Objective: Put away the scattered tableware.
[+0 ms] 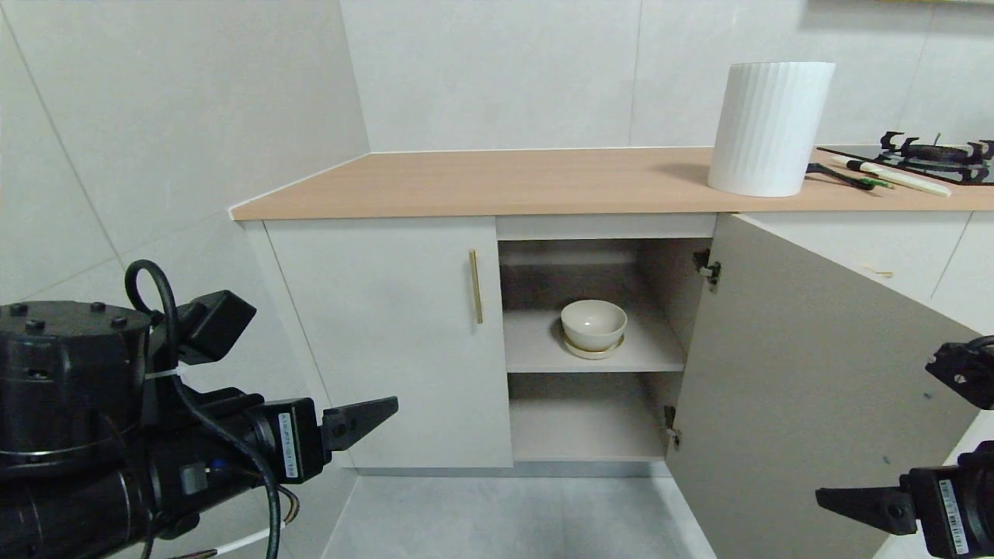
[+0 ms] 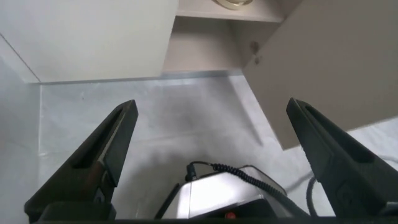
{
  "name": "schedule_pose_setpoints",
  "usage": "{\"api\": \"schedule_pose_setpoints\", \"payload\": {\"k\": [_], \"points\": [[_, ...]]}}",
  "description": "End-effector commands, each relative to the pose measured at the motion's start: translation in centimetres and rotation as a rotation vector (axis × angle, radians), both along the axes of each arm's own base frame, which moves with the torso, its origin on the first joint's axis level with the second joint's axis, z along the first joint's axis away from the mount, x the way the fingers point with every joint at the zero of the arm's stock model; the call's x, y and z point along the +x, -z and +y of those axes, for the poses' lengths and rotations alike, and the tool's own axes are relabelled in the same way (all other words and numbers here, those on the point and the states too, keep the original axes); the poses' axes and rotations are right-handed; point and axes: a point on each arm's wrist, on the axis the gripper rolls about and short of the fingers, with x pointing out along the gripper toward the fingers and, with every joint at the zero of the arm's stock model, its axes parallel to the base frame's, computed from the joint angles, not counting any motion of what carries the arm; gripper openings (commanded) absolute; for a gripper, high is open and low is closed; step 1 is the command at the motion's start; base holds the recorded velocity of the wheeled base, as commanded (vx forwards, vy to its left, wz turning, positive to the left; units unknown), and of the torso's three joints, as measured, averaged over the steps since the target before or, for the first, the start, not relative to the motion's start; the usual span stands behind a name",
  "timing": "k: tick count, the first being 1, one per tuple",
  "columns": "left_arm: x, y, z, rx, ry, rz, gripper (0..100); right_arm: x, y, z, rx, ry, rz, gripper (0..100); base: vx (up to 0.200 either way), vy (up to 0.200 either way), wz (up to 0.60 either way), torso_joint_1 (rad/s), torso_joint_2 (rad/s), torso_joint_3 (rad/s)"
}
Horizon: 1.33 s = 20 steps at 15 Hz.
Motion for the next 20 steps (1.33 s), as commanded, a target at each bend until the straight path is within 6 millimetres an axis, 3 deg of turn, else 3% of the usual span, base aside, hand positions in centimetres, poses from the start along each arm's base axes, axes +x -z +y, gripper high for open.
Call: {"api": "schedule_pose_setpoints", "payload": {"k": [1, 4, 7, 11, 14, 17, 20], "points": [[0.0, 0.0, 0.0, 0.0, -0.001, 0.001, 100, -1.1, -1.2, -0.6, -0.015, -0.007, 0.005, 100, 0.0, -0.2, 0.0, 0.002, 0.0, -0.002], [0.0, 0.1, 0.0, 0.001, 0.0, 0.001, 100, -2.4, -1.9, -1.4, -0.064, -0.016, 0.031, 100, 0.0, -0.2, 0.0, 0.005, 0.0, -0.009], [0.0, 0.1, 0.0, 0.002, 0.0, 0.002, 100, -3.5, -2.4, -2.2, -0.156, 0.028, 0.059, 100, 0.0, 0.0, 0.0, 0.0, 0.0, 0.0], [0.0, 0.2, 0.0, 0.002, 0.001, 0.004, 100, -2.7, -2.7, -4.0, -0.256, 0.196, 0.051, 100, 0.0, 0.0, 0.0, 0.0, 0.0, 0.0], [0.0, 0.2, 0.0, 0.002, 0.001, 0.005, 100, -0.6, -3.0, -5.6, -0.253, 0.353, 0.03, 100, 0.0, 0.0, 0.0, 0.0, 0.0, 0.0], [0.0, 0.2, 0.0, 0.002, 0.001, 0.007, 100, 2.5, -1.8, -6.7, -0.232, 0.452, -0.01, 100, 0.0, 0.0, 0.0, 0.0, 0.0, 0.0], [0.0, 0.2, 0.0, 0.002, 0.002, 0.009, 100, 3.9, -1.1, -7.1, -0.163, 0.434, -0.022, 100, 0.0, 0.0, 0.0, 0.0, 0.0, 0.0]]}}
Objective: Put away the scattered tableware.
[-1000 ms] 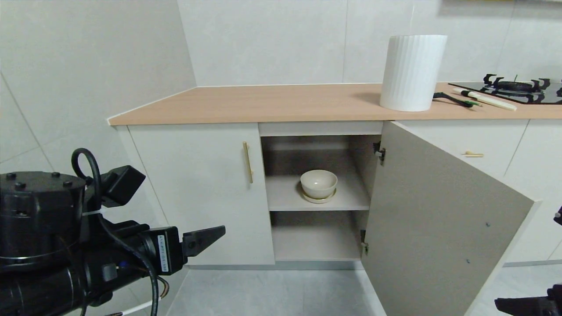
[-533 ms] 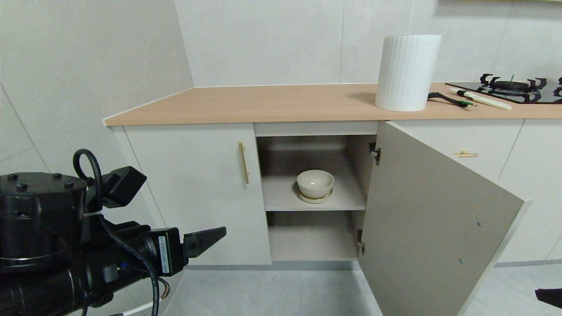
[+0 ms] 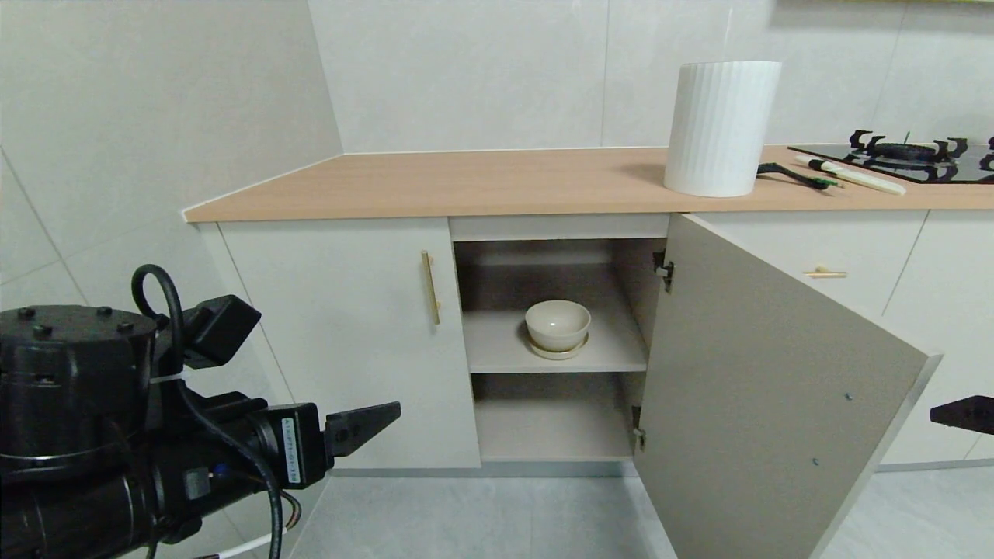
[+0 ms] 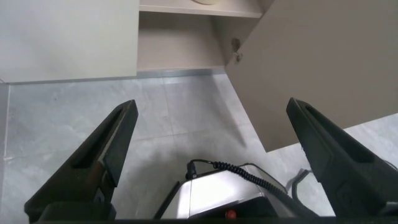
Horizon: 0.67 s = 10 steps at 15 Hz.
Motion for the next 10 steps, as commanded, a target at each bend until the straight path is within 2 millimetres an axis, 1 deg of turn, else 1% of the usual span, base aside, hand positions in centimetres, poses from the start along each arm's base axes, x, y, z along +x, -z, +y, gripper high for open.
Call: {"api": "schedule_pose_setpoints", "payload": {"k": [1, 6, 10], "points": [[0.0, 0.1, 0.0, 0.0, -0.001, 0.002, 100, 1.4, 1.2, -0.2, 0.014, 0.007, 0.057, 100, 0.0, 0.0, 0.0, 0.0, 0.0, 0.0], [0.0, -0.1, 0.0, -0.002, -0.001, -0.003, 100, 3.1, 2.0, -0.3, 0.052, 0.046, 0.048, 100, 0.0, 0.0, 0.0, 0.0, 0.0, 0.0], [0.0, -0.1, 0.0, -0.002, -0.001, -0.003, 100, 4.6, 3.1, -0.3, 0.083, 0.073, 0.068, 100, 0.0, 0.0, 0.0, 0.0, 0.0, 0.0]]}}
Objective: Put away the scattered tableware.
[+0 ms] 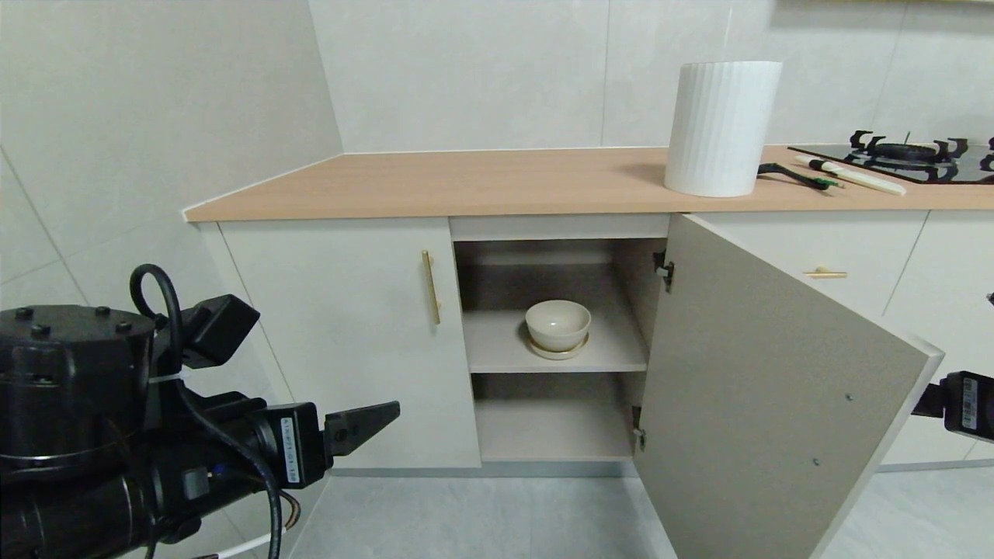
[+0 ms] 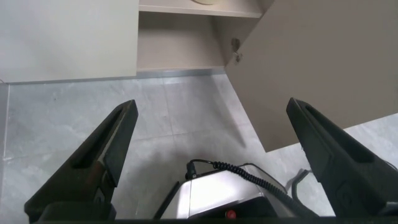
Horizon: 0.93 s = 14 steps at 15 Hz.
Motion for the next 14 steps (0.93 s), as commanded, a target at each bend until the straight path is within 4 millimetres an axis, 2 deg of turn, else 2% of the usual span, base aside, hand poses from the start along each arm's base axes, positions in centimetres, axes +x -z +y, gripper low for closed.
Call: {"api": "schedule_pose_setpoints", "payload": {"k": [1, 4, 11, 14], "points": [[0.0, 0.0, 0.0, -0.001, -0.001, -0.001, 100, 1.0, 1.1, 0.1, 0.014, 0.009, 0.033, 100, 0.0, 0.0, 0.0, 0.0, 0.0, 0.0], [0.0, 0.0, 0.0, -0.001, -0.001, -0.001, 100, 1.4, 1.3, 0.6, 0.029, 0.001, 0.019, 100, 0.0, 0.0, 0.0, 0.0, 0.0, 0.0], [0.0, 0.0, 0.0, -0.002, -0.001, -0.002, 100, 1.0, 1.8, 3.9, 0.076, -0.103, 0.025, 100, 0.0, 0.0, 0.0, 0.0, 0.0, 0.0], [-0.1, -0.1, 0.1, -0.003, -0.005, -0.007, 100, 0.6, 1.9, 6.3, 0.107, -0.185, 0.029, 100, 0.0, 0.0, 0.0, 0.0, 0.0, 0.0]]}}
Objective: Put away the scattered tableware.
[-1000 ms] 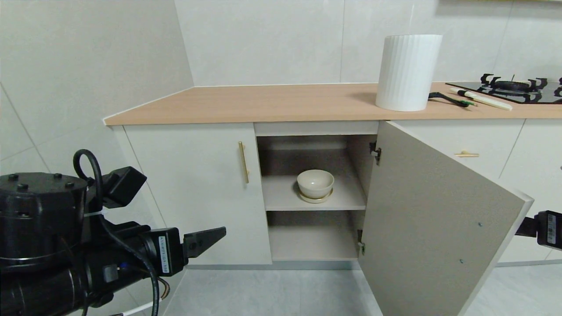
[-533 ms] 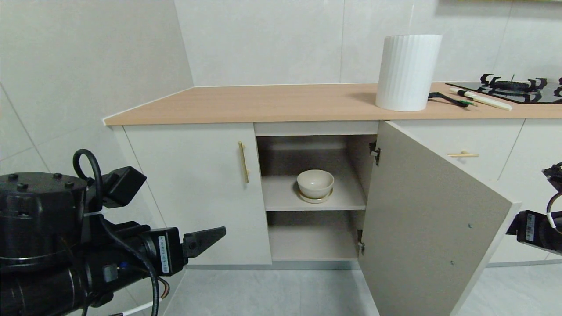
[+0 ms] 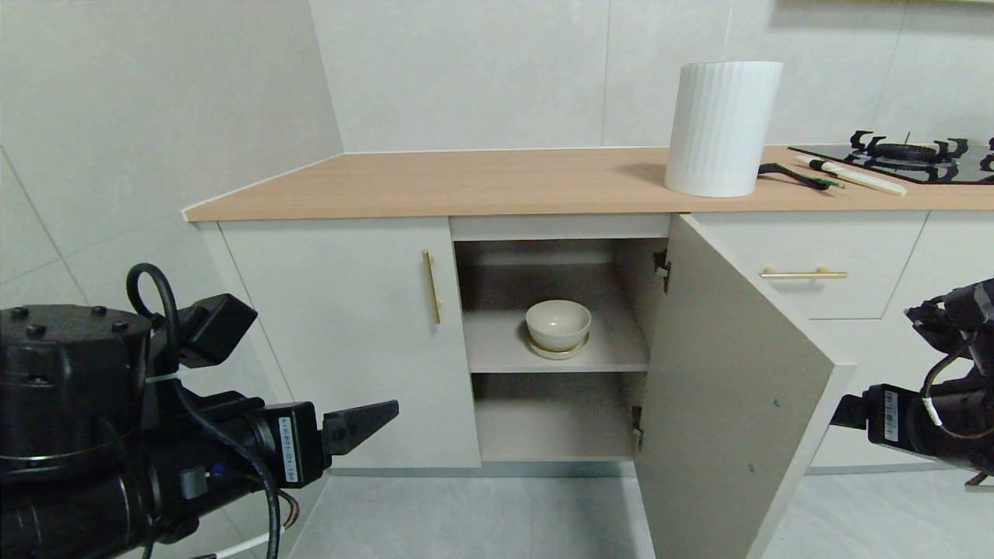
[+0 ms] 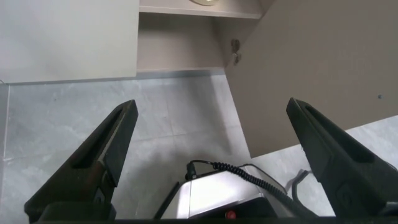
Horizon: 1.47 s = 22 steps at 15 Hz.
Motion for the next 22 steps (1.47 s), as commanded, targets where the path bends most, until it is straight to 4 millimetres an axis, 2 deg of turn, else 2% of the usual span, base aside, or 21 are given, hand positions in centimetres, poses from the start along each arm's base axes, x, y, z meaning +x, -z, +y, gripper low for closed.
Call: {"api": "schedule_pose_setpoints", "payload": {"k": [1, 3, 5, 8, 10, 13, 17, 22], "points": [[-0.1, -0.2, 0.1, -0.004, -0.001, -0.008, 100, -0.3, 0.1, 2.6, 0.018, -0.105, 0.003, 100, 0.0, 0.0, 0.0, 0.0, 0.0, 0.0], [-0.4, -0.6, 0.2, -0.015, -0.002, -0.026, 100, -0.2, 0.2, 4.9, 0.025, -0.204, -0.019, 100, 0.0, 0.0, 0.0, 0.0, 0.0, 0.0], [-0.8, -0.9, 0.4, -0.023, -0.001, -0.045, 100, 0.6, 1.3, 6.9, 0.013, -0.275, -0.001, 100, 0.0, 0.0, 0.0, 0.0, 0.0, 0.0], [-0.8, -1.1, 0.5, -0.027, -0.003, -0.053, 100, 4.3, 1.7, 9.5, -0.022, -0.337, -0.015, 100, 0.0, 0.0, 0.0, 0.0, 0.0, 0.0], [-0.9, -1.1, 0.5, -0.027, -0.003, -0.053, 100, 6.0, 1.8, 11.0, -0.01, -0.369, -0.021, 100, 0.0, 0.0, 0.0, 0.0, 0.0, 0.0], [-1.2, -1.4, 0.7, -0.035, -0.002, -0.069, 100, 7.1, 1.7, 11.9, 0.049, -0.419, -0.019, 100, 0.0, 0.0, 0.0, 0.0, 0.0, 0.0], [-1.4, -1.3, 0.8, -0.013, 0.009, -0.075, 100, 8.0, 3.8, 12.5, 0.064, -0.433, 0.043, 100, 0.0, 0.0, 0.0, 0.0, 0.0, 0.0], [-1.5, -1.0, 0.8, 0.002, 0.019, -0.07, 100, 10.0, 5.1, 13.7, 0.146, -0.387, -0.052, 100, 0.0, 0.0, 0.0, 0.0, 0.0, 0.0]]}}
